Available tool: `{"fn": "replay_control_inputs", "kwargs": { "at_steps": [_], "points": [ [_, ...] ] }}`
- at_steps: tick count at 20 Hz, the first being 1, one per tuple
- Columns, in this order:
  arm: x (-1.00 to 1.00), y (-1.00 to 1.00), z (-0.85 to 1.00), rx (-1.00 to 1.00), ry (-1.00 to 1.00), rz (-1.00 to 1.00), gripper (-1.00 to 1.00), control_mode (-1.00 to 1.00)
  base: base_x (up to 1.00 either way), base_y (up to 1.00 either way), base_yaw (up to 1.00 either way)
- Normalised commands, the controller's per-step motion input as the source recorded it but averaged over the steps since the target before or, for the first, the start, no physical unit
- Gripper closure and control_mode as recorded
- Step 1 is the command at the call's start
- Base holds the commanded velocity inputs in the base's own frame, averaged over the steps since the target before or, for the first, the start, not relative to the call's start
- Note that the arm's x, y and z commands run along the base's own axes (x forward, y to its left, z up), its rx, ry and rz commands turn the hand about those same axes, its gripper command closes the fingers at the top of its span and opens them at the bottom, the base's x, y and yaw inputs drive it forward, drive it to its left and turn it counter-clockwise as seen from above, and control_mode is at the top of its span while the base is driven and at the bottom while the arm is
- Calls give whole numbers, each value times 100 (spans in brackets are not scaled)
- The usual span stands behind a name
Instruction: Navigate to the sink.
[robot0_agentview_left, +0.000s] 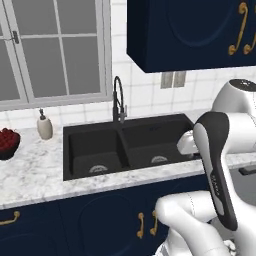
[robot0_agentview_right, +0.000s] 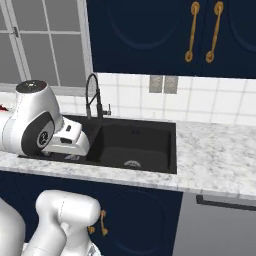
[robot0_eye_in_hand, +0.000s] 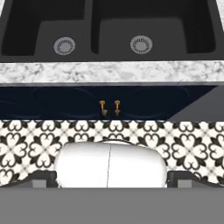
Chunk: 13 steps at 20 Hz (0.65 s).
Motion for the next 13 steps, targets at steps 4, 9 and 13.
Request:
{"fn": "replay_control_inputs", "kwargs": {
  "at_steps": [4, 9, 13],
  "points": [
    [0, 0, 0, 0, 0, 0, -100, 100, 44, 0, 0],
    [0, 0, 0, 0, 0, 0, -100, 100, 48, 0, 0],
    [0, 0, 0, 0, 0, 0, -100, 100, 52, 0, 0]
  ]
}}
